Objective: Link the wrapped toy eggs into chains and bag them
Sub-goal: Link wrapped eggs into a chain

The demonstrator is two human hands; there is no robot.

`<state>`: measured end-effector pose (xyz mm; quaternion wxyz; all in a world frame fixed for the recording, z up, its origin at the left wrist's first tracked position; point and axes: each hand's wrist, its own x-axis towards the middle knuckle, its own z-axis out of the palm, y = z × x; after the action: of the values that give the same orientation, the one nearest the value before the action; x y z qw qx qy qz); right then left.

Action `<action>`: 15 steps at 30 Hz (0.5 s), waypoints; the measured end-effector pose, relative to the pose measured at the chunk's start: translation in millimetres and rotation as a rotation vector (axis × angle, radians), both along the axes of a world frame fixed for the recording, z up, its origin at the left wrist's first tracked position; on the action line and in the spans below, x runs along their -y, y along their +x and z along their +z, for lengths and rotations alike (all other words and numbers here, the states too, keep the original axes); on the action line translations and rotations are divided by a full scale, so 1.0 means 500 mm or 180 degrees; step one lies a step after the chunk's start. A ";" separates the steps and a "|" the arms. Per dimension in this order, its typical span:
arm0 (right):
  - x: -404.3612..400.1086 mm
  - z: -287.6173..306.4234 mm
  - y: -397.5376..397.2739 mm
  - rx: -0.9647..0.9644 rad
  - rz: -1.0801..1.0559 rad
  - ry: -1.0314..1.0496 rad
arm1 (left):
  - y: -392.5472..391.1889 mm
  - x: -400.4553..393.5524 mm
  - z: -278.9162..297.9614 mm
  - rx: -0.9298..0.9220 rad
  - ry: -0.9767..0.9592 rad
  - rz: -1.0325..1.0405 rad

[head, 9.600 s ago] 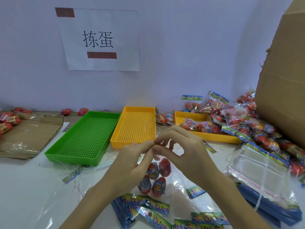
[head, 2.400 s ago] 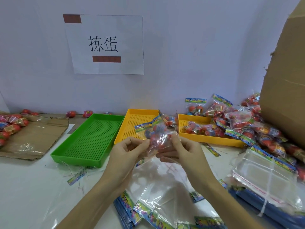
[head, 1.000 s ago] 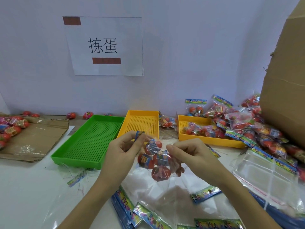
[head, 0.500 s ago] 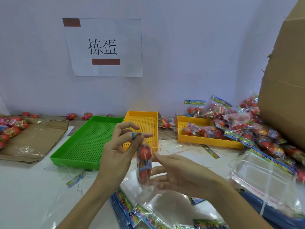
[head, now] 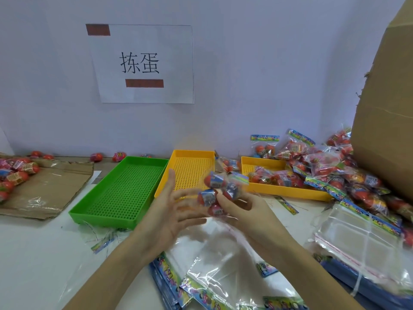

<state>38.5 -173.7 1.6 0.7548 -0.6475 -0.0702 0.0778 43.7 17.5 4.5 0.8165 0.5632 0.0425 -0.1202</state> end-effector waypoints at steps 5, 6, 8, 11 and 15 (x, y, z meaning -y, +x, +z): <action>0.005 0.008 0.001 0.0013 -0.0103 0.0015 | -0.009 0.004 -0.032 0.0991 0.0873 -0.0205; 0.006 0.014 0.001 -0.0056 -0.0091 0.0045 | -0.008 -0.001 -0.037 0.1018 0.0906 -0.0141; 0.011 0.023 0.005 -0.0211 -0.0222 0.0069 | -0.004 -0.010 -0.037 0.0988 0.0919 -0.0179; 0.030 0.024 0.018 -0.0359 -0.0323 0.0305 | -0.003 -0.017 -0.032 0.0969 0.1073 -0.0368; 0.045 0.023 0.019 -0.0458 -0.0445 0.0521 | -0.004 -0.022 -0.026 0.0878 0.1052 -0.0501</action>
<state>48.0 -196.0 13.0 0.8118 -0.5798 0.0234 0.0653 41.7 28.4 -8.3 0.6993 0.7019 -0.0945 -0.0968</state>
